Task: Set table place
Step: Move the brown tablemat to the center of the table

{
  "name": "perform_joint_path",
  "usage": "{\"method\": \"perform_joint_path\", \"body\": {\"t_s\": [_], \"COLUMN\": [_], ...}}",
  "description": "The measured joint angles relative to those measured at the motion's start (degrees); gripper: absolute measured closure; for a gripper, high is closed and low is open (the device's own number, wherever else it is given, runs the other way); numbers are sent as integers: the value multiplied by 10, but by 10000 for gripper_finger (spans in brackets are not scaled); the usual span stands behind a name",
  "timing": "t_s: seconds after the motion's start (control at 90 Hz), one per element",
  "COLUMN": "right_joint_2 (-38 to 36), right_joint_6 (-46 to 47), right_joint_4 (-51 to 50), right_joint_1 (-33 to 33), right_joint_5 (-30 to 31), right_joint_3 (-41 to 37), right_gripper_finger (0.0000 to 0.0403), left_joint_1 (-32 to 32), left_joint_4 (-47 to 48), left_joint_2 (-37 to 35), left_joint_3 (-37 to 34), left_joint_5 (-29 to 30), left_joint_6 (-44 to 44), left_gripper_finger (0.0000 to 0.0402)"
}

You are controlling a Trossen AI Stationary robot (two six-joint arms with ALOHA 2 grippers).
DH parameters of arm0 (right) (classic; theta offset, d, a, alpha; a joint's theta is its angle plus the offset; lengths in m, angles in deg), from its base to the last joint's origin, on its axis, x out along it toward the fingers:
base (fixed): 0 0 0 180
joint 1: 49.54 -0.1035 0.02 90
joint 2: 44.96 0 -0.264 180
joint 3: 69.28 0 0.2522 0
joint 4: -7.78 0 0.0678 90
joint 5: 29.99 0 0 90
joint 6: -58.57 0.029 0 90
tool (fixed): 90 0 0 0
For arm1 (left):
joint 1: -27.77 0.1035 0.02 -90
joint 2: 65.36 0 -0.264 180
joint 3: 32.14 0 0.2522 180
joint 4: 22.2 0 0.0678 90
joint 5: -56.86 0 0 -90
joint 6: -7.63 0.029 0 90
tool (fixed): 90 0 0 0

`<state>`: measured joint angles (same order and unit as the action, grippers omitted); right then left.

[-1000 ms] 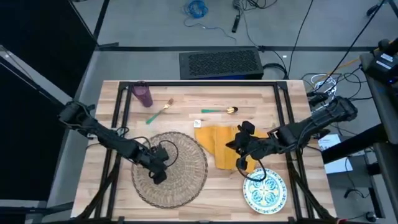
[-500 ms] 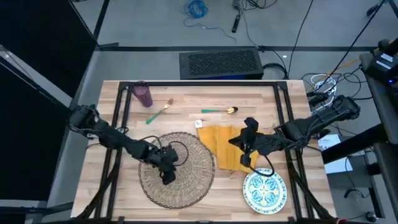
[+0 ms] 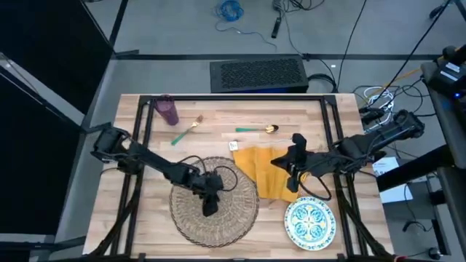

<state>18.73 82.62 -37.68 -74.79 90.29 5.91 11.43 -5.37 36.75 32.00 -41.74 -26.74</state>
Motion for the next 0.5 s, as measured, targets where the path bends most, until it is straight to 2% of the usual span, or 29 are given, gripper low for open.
{"method": "perform_joint_path", "body": {"t_s": [0.211,0.5], "right_joint_2": [-5,-14], "right_joint_6": [-1,1], "right_joint_4": [-2,-10], "right_joint_1": [-9,-11], "right_joint_5": [0,0], "right_joint_3": [0,0], "right_gripper_finger": [403,403], "left_joint_1": [9,33], "left_joint_4": [4,7], "left_joint_2": [52,57], "left_joint_3": [55,91], "left_joint_5": [-52,-46], "left_joint_6": [33,72], "left_gripper_finger": [401,401]}}
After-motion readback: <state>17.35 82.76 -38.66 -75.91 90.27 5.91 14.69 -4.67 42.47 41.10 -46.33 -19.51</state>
